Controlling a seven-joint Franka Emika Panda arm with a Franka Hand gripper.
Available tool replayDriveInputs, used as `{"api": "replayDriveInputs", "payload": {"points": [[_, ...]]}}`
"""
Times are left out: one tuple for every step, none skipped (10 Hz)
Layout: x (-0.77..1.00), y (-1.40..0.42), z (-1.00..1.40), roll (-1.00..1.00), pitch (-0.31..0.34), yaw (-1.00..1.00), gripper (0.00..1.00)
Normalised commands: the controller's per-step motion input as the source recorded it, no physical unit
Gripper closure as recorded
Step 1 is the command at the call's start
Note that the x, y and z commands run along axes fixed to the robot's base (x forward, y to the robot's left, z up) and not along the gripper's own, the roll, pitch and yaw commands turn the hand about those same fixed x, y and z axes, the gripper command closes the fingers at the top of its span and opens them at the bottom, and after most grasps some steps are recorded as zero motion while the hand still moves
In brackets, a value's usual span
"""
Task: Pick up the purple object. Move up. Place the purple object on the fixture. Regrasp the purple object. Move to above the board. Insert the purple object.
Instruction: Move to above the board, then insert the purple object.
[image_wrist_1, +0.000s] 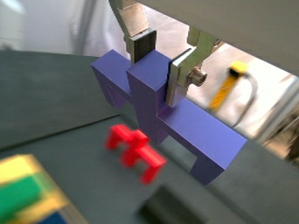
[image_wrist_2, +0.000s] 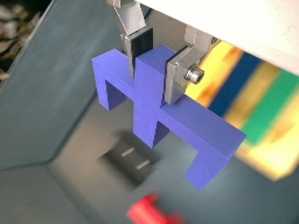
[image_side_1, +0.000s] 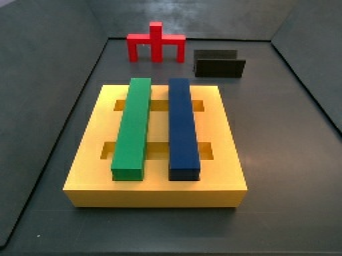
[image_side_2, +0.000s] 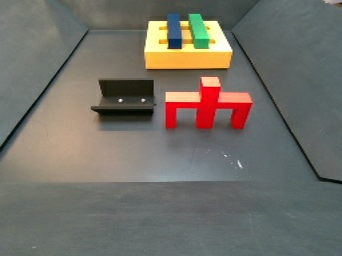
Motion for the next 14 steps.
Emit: {"api": "replayDriveInputs", "payload": {"points": [[-0.69, -0.88, 0.18, -1.00, 0.137, 0.04, 1.00], [-0.41, -0.51, 0.10, -1.00, 0.129, 0.04, 1.00], [-0.24, -0.28, 0.04, -1.00, 0.119, 0.05, 1.00], [-0.16, -0.15, 0.04, -1.00, 0.102, 0.05, 1.00], [-0.11, -0.07, 0.01, -1.00, 0.073, 0.05, 1.00], [-0.08, -0.02, 0.01, -0.83, 0.044, 0.04, 1.00], [-0.07, -0.01, 0.01, -0.67, 0.027, 0.03, 1.00], [-0.04, 0.00, 0.00, -0.39, -0.003, 0.01, 1.00], [-0.03, 0.00, 0.00, -0.22, -0.014, 0.00, 1.00], [0.08, -0.19, 0.00, -0.50, 0.116, 0.05, 1.00], [0.07, -0.25, 0.00, -0.50, 0.116, 0.06, 1.00], [0.09, -0.28, 0.00, -0.50, 0.114, 0.09, 1.00], [0.07, -0.31, 0.00, -0.50, 0.101, 0.09, 1.00], [0.05, -0.36, -0.05, -0.49, 0.076, 0.14, 1.00]]}}
